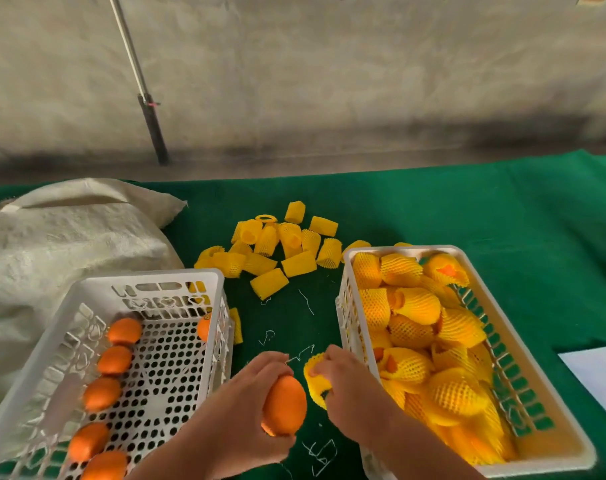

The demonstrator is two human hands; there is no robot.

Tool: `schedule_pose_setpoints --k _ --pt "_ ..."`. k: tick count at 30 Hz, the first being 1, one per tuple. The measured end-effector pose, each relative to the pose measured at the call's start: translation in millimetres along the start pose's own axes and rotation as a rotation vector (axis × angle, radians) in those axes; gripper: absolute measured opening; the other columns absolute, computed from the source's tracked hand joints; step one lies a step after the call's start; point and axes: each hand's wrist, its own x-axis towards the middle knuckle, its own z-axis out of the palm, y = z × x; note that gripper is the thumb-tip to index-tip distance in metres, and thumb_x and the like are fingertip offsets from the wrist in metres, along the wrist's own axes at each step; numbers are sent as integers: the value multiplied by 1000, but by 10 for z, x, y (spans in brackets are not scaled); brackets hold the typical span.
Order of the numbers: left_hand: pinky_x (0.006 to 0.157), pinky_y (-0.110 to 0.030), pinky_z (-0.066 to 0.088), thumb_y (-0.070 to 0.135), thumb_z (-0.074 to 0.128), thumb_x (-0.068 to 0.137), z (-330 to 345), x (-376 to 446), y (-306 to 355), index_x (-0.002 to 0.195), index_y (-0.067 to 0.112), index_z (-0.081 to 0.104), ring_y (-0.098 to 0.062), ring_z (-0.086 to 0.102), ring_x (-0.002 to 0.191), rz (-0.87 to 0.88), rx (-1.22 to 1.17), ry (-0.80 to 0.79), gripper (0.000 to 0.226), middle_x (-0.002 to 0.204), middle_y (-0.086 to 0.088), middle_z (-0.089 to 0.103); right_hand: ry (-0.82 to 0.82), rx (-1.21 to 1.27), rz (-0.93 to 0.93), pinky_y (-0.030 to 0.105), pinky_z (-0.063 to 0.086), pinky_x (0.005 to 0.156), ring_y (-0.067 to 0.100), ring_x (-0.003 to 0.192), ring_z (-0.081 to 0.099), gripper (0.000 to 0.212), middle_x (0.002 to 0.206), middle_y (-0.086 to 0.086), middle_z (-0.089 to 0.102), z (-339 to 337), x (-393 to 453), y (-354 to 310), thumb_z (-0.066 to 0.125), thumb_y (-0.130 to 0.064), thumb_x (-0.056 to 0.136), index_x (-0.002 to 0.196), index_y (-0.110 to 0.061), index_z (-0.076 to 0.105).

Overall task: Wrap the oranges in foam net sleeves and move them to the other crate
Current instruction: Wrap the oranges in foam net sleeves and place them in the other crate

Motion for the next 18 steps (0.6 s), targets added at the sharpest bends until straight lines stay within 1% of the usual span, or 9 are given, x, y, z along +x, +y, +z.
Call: schedule_pose_setpoints --k 1,3,6,8,10,12,14,16,18 --pt "79 -10 38 86 69 60 -51 -41 140 132 63 29 14 44 109 57 39 -57 86 147 48 13 -9 0 -35 25 38 115 7 128 40 52 134 -13 45 -35 -50 -1 64 -8 96 143 -30 58" --pt "79 -19 38 81 68 62 -105 -110 360 136 58 31 6 46 105 131 122 -182 86 149 43 15 -21 -35 -131 26 44 109 5 118 42 48 121 -16 44 -118 -117 -11 66 -9 96 139 -31 61" --pt "77 -30 37 67 72 68 -113 -172 535 139 44 34 -10 47 101 180 282 -294 84 154 21 19 -14 -86 -254 29 50 97 6 107 44 36 106 -17 40 -237 -160 -51 68 -9 96 125 -30 68" --pt "78 -32 36 58 77 72 -114 -187 593 141 36 33 -15 46 99 180 368 -316 85 151 11 20 11 -99 -307 28 51 94 4 104 45 29 102 -17 40 -274 -181 -82 65 -8 98 119 -27 70" --pt "81 -34 42 53 79 73 -92 -194 621 142 31 31 -17 47 100 180 439 -314 86 147 5 24 15 -108 -343 26 52 92 4 102 46 26 102 -17 41 -276 -211 -104 64 -7 98 117 -24 71" --pt "88 -40 47 50 81 73 -49 -190 627 144 29 32 -22 53 107 171 504 -334 89 147 2 27 24 -101 -358 25 51 90 5 102 47 28 104 -15 44 -263 -235 -118 62 -6 98 118 -23 71" --pt "89 -42 47 48 82 73 5 -192 625 144 28 32 -26 55 111 143 545 -384 89 149 -1 28 42 -90 -360 21 50 87 5 104 47 29 107 -14 46 -249 -252 -141 63 -6 97 119 -24 72" --pt "86 -41 47 46 84 73 43 -200 618 145 28 34 -28 56 114 94 542 -429 89 149 -2 29 48 -113 -382 19 47 81 5 101 45 28 106 -15 42 -236 -256 -159 64 -6 96 115 -23 74" --pt "85 -41 51 44 85 72 63 -208 586 146 28 34 -29 55 115 40 531 -451 91 149 -1 29 46 -182 -389 20 48 75 5 98 41 28 104 -13 34 -235 -253 -151 64 -3 93 110 -21 76"
